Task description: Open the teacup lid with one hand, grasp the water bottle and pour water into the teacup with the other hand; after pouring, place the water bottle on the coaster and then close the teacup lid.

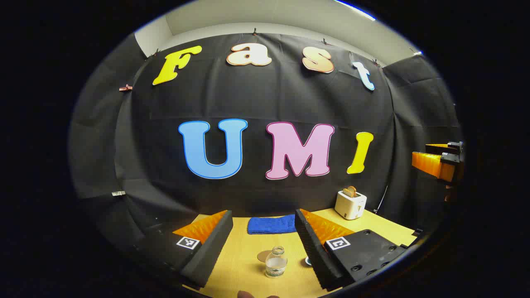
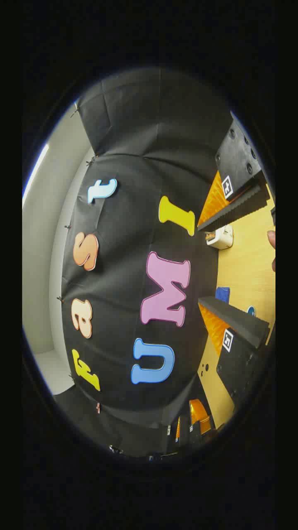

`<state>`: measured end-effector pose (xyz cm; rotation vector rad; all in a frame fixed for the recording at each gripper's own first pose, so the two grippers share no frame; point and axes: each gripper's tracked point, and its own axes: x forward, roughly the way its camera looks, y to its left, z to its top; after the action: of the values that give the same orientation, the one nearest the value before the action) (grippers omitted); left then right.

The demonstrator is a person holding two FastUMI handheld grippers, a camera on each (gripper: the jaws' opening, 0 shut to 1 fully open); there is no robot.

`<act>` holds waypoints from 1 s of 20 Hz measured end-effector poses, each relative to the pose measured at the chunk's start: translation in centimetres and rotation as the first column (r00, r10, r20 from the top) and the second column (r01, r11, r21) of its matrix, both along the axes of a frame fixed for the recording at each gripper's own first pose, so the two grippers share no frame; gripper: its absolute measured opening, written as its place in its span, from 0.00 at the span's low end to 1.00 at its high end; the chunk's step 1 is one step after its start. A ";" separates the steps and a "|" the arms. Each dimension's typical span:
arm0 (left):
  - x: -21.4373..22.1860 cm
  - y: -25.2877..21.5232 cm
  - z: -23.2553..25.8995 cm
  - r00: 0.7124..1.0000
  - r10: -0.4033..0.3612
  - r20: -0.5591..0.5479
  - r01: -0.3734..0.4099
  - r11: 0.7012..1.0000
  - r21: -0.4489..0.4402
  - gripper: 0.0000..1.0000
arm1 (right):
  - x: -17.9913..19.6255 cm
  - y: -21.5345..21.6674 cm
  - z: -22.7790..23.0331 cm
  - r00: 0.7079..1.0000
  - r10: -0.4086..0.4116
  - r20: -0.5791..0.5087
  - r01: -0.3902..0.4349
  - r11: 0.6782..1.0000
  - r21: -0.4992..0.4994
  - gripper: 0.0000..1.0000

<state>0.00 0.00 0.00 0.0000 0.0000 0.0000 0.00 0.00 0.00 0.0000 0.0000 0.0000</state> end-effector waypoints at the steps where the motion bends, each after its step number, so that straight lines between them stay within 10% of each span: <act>1: -0.2 0.0 -0.1 1.000 0.000 -0.001 0.000 1.000 0.004 0.95 | -0.1 0.0 0.0 1.000 -0.002 0.003 0.002 1.000 0.000 0.96; 20: -0.7 -0.9 -4.6 0.997 -0.032 -0.072 0.032 0.999 -0.007 0.95 | 1.5 4.3 -4.1 0.992 0.122 -0.010 -0.121 0.992 0.032 0.96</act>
<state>-0.73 -0.89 -4.60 -0.0060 0.0720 -0.0322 1.52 4.27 -4.13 0.0310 0.0124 0.1220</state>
